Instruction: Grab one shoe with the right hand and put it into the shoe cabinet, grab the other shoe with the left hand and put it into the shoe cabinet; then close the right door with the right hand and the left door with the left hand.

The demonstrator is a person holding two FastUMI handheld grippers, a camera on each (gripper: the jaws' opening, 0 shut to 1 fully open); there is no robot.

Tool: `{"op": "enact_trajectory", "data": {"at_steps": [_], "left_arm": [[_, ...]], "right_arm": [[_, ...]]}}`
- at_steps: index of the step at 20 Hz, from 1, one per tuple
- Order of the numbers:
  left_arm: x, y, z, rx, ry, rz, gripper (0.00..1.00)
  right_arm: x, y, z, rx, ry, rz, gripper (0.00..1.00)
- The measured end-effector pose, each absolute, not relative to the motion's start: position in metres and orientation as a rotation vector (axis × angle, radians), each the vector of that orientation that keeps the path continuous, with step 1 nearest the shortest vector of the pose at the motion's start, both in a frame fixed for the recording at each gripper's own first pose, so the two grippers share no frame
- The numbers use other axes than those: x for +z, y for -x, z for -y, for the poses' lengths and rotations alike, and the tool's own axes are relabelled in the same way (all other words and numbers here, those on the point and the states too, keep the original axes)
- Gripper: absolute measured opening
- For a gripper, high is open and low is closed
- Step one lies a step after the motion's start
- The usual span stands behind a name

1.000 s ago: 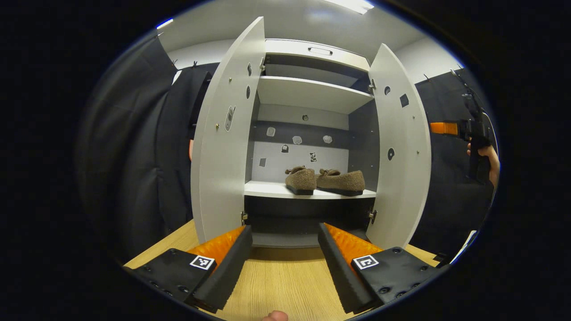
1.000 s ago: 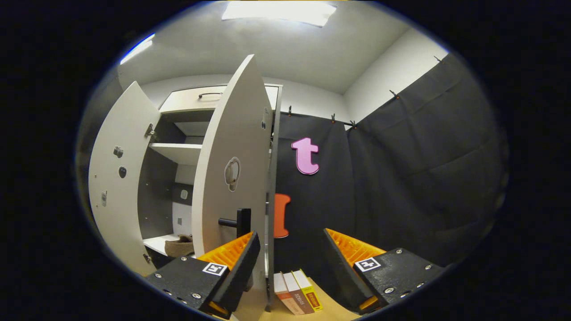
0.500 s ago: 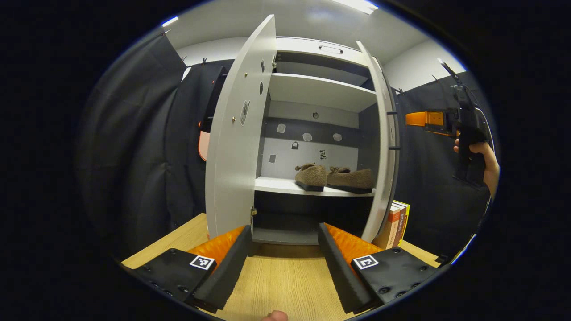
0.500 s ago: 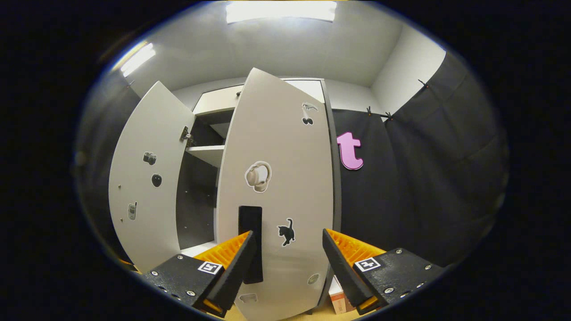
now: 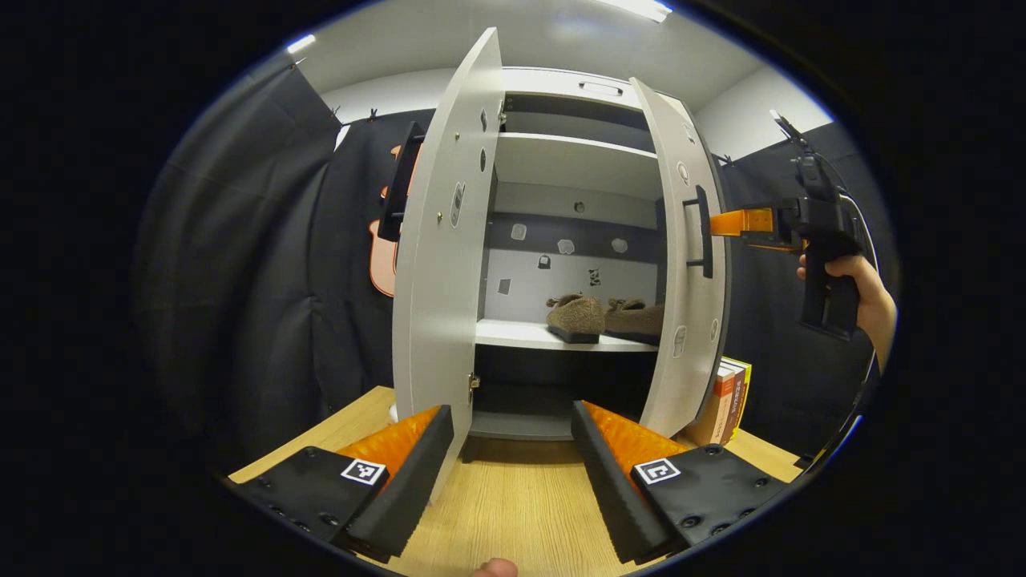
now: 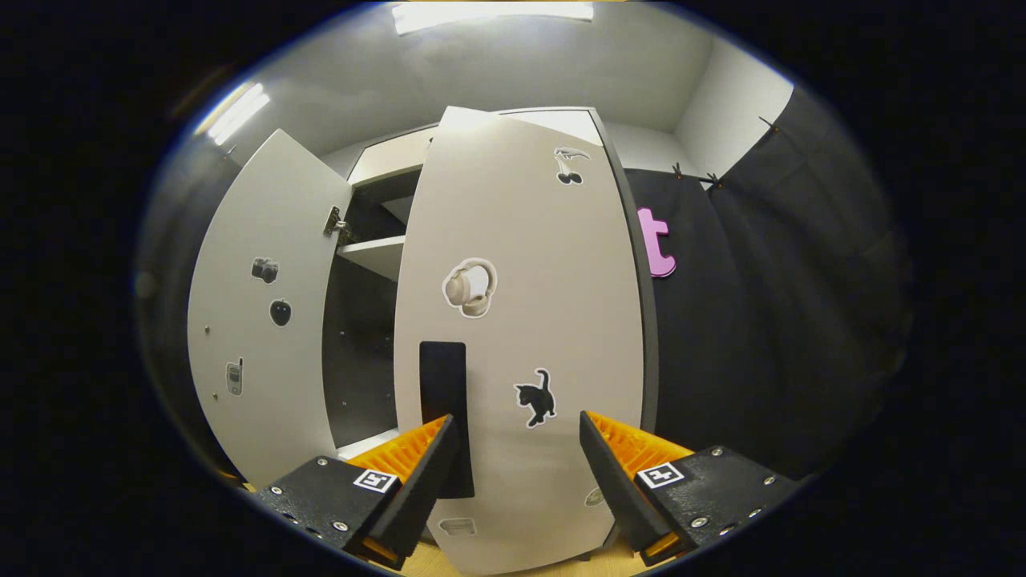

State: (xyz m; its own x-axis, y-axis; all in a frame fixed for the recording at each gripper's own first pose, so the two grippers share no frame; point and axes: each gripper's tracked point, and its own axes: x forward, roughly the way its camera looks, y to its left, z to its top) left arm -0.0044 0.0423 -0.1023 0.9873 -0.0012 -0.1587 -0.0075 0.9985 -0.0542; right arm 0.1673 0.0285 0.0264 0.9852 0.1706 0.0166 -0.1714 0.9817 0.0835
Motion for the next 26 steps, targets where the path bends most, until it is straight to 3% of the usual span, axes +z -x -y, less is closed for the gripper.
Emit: {"op": "enact_trajectory", "data": {"at_steps": [9,10,14,26], "left_arm": [[-0.103,0.003,-0.04,0.002,0.038,-0.16,1.0],[-0.102,0.002,-0.038,-0.002,0.038,-0.156,0.94],[-0.098,0.003,-0.033,-0.013,0.032,-0.144,0.97],[-0.083,0.008,-0.032,-0.023,0.046,-0.133,0.97]], "right_arm": [[0.021,-0.193,-0.048,0.183,-0.068,-0.026,0.91],[0.02,-0.197,-0.05,0.18,-0.065,-0.032,0.91],[0.014,-0.213,-0.057,0.172,-0.052,-0.038,0.91],[0.013,-0.203,-0.049,0.143,-0.053,-0.048,0.92]]}}
